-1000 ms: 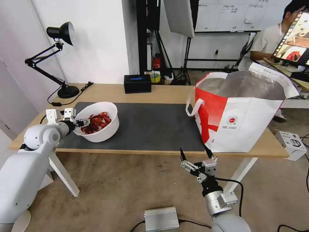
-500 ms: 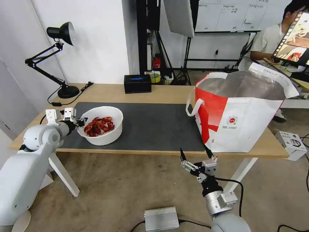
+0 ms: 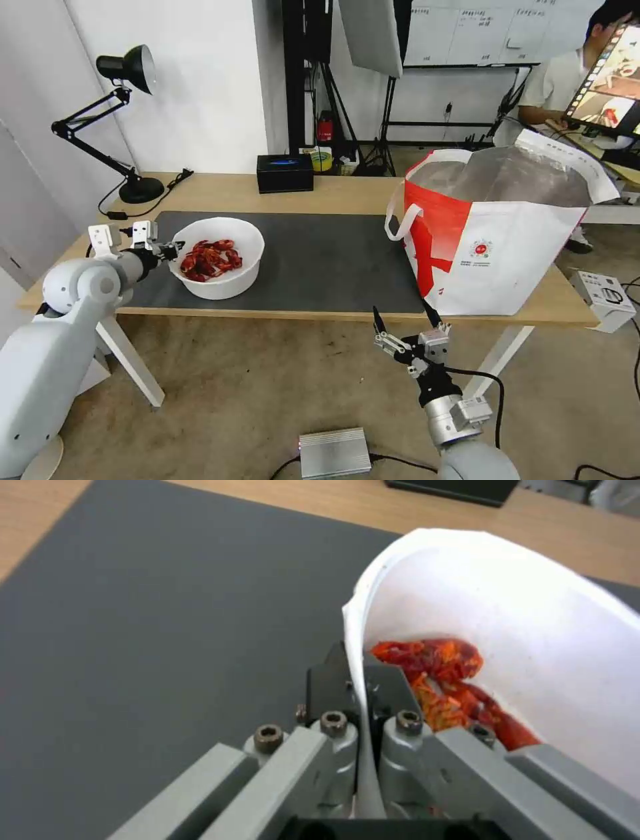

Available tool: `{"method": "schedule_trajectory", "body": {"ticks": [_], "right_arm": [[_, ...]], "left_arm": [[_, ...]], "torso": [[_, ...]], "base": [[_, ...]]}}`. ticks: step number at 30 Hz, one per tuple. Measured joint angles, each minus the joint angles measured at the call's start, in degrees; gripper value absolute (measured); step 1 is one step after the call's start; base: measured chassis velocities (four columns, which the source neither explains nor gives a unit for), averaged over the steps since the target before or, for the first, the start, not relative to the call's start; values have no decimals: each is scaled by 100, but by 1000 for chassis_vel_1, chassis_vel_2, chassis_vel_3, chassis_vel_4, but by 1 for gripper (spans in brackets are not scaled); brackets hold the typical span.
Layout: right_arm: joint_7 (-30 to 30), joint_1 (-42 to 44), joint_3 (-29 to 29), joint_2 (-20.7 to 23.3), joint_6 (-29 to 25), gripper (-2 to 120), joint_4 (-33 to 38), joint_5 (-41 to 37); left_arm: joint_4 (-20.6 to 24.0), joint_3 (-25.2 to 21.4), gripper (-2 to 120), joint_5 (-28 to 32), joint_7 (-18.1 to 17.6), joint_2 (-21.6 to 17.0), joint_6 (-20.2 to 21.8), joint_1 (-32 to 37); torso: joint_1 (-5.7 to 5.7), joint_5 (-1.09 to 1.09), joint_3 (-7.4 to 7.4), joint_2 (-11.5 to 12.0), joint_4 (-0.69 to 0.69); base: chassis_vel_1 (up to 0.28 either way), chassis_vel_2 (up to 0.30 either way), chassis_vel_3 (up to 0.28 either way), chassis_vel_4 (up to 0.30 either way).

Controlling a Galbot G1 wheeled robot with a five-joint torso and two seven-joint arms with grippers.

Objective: Pick up the trash from the table and place it into the takeout bag.

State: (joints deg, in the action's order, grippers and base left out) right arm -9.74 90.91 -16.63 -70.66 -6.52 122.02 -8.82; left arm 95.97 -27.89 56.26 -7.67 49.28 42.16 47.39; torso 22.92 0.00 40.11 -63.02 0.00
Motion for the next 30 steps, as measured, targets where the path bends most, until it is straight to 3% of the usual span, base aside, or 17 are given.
{"method": "schedule_trajectory", "body": {"ticks": [12,22,30], "right_arm": [[0,0,0,0,0,100,0,0],[0,0,0,0,0,100,0,0],[0,0,0,0,0,100,0,0]], "left_arm": [[997,-363,0,1300,-597,33,1,597],[1709,-307,0,1754,-996,161,-1,675],[2037,-23,0,1882,-1034,275,-3,476]], "torso": [[0,0,0,0,0],[0,1,0,0,0],[0,1,0,0,0]], "base": [[0,0,0,0],[0,0,0,0],[0,0,0,0]]}}
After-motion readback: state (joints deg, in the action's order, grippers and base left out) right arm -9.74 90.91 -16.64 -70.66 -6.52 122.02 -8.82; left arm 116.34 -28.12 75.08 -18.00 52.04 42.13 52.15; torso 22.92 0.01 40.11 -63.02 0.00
